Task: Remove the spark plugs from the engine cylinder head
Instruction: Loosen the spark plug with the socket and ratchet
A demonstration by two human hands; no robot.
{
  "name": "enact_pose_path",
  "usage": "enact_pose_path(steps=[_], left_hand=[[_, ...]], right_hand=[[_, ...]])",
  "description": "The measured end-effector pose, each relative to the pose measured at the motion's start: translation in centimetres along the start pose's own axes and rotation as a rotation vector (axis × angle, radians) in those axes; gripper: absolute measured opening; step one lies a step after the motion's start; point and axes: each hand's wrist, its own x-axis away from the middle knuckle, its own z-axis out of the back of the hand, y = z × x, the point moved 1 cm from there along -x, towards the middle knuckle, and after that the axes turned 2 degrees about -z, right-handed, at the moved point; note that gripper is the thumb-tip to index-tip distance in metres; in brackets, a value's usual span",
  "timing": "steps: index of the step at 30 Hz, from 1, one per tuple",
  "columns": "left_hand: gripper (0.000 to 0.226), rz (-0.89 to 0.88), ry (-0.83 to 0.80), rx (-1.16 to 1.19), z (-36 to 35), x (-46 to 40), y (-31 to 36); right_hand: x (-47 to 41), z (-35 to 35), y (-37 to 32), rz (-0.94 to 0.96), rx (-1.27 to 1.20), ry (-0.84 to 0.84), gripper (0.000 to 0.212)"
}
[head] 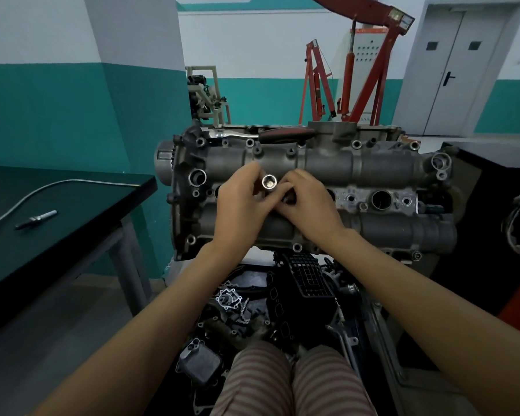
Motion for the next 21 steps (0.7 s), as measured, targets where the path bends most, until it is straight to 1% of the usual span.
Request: enact_pose_path(steps=[2,4,6,7,9,12,13,15,16,18,19,21], left_hand=[[0.030,-0.018,-0.024,-0.003,-0.1,-0.3,0.0],[0.018,-0.067,-0.084,0.027,0.0,0.2,-0.3],[0.034,-0.083,-0.175,0.063,-0.1,1.1,-0.6],[0.039,-0.061,-0.187,0.094,-0.2,1.5,-0.7],[0.037,0.001,-0.125,0.151,-0.2,1.8,-0.8],[0.012,0.026,0.010,0.106,-0.2,1.4,-0.8],[0.011,0.032,0.029,0.077,-0.1,1.2,-0.8],[0.030,0.041,0.035,0.030,-0.2,0.7,-0.7],[0.032,0.040,0.020,0.023,-0.2,0.4,-0.7],[0.022,0.014,-0.033,0.050,-0.2,0.3,-0.7],[0.022,-0.014,-0.063,0.056,-0.2,0.6,-0.8],[0.037,-0.068,-0.128,0.050,-0.3,1.2,-0.9]], right_hand=[[0.1,-0.2,0.0,-0.001,-0.006,0.011,0.015],[0.3,-0.2,0.0,0.038,0.008,-0.001,0.011],[0.3,-0.2,0.1,0.072,0.034,-0.019,0.013],[0.3,-0.3,0.1,0.081,0.038,-0.024,0.016],[0.4,-0.3,0.1,0.095,0.048,-0.033,0.020],[0.4,-0.5,0.2,0.094,0.055,-0.054,0.026],[0.3,-0.4,0.3,0.061,0.032,-0.057,0.029],[0.1,-0.4,0.4,-0.017,-0.004,-0.056,0.028],[0.0,-0.3,0.4,-0.033,-0.003,-0.055,0.023],[0.0,-0.3,0.3,-0.017,0.013,-0.049,0.015],[0.1,-0.2,0.2,0.003,0.022,-0.047,0.013],[0.2,-0.3,0.2,0.049,0.055,-0.056,0.008]])
